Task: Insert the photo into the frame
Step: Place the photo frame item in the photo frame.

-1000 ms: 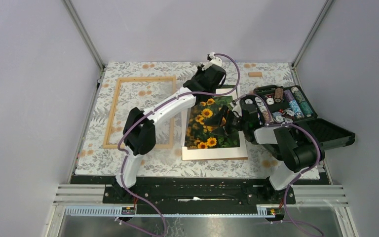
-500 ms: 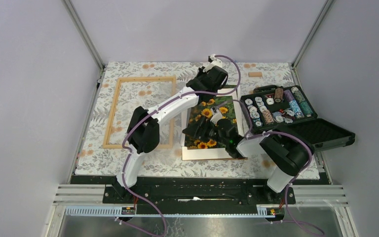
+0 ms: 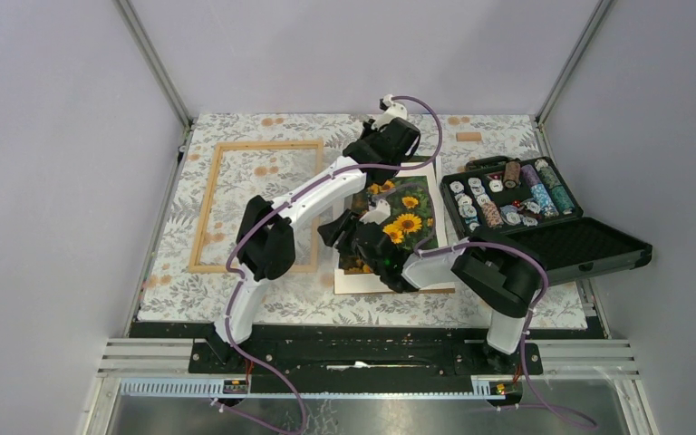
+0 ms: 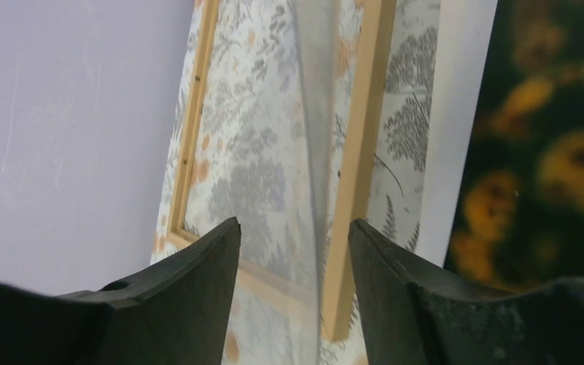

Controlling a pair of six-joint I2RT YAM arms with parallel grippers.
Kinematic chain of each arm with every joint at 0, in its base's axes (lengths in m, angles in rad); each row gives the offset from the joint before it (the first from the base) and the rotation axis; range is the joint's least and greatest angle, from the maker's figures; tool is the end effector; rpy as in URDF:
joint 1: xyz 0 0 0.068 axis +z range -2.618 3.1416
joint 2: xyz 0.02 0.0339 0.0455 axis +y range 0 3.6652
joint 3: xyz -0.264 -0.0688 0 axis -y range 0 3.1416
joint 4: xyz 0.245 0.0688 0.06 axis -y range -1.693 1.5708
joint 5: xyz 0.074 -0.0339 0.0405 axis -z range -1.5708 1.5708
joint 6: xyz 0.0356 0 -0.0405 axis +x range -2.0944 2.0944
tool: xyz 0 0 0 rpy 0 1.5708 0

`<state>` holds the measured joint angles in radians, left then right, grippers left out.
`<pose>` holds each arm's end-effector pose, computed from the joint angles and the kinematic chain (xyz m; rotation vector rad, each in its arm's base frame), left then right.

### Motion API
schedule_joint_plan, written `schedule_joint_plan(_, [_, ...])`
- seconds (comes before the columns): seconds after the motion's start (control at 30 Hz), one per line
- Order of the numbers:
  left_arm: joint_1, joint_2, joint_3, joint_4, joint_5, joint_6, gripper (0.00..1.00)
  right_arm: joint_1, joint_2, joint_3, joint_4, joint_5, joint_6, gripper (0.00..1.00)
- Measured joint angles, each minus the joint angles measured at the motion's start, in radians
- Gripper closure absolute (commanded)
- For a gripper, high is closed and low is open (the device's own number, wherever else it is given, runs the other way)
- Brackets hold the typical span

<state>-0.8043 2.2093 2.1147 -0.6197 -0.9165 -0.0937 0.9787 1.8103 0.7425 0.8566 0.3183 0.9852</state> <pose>0.3666 -0.3400 0.2994 0.2686 1.9955 0.4837 0.2094 0.2914 0.1616 0.2528 1.9002 1.1084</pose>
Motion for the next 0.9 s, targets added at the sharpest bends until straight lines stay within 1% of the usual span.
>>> schedule_joint_plan(0.13, [0.0,0.0,0.0,-0.019,-0.004,-0.013,1.0,0.006,0.018,0.063,-0.053,0.086,-0.002,0.59])
schedule_joint_plan(0.17, [0.0,0.0,0.0,-0.022,-0.004,-0.016,0.99,0.006,0.023,0.073,-0.067,0.101,-0.004,0.66])
schedule_joint_plan(0.2, [0.0,0.0,0.0,-0.024,-0.004,-0.019,0.94,0.006,0.027,0.08,-0.077,0.119,-0.005,0.73])
schedule_joint_plan(0.23, [0.0,0.0,0.0,-0.03,-0.003,-0.023,0.85,0.006,0.029,0.084,-0.09,0.136,-0.012,0.79])
schedule_joint_plan(0.3, [0.0,0.0,0.0,-0.046,-0.002,-0.033,0.58,0.006,0.031,0.087,-0.107,0.157,-0.031,0.9])
schedule_joint_plan(0.33, [0.0,0.0,0.0,-0.057,0.003,-0.041,0.4,0.006,0.031,0.087,-0.112,0.164,-0.04,0.95])
schedule_joint_plan(0.37, [0.0,-0.001,0.0,-0.072,0.009,-0.05,0.31,0.006,0.031,0.087,-0.115,0.169,-0.05,1.0])
schedule_joint_plan(0.5, [0.004,-0.022,0.0,-0.159,0.052,-0.077,0.07,0.006,0.031,0.083,-0.111,0.167,-0.08,1.0])
schedule_joint_plan(0.53, [0.005,-0.036,0.0,-0.187,0.066,-0.084,0.03,0.006,0.031,0.08,-0.109,0.164,-0.085,1.0])
schedule_joint_plan(0.67, [0.006,-0.145,0.006,-0.3,0.117,-0.115,0.01,-0.012,0.031,0.077,-0.101,0.102,-0.087,1.0])
schedule_joint_plan(0.8, [0.006,-0.339,-0.014,-0.373,0.124,-0.149,0.01,-0.072,0.04,0.091,-0.086,-0.054,-0.058,1.0])
schedule_joint_plan(0.83, [0.006,-0.388,-0.03,-0.381,0.122,-0.154,0.01,-0.087,0.051,0.106,-0.084,-0.089,-0.05,1.0])
schedule_joint_plan(0.9, [0.006,-0.515,-0.084,-0.388,0.108,-0.174,0.01,-0.127,0.097,0.17,-0.08,-0.208,-0.023,1.0])
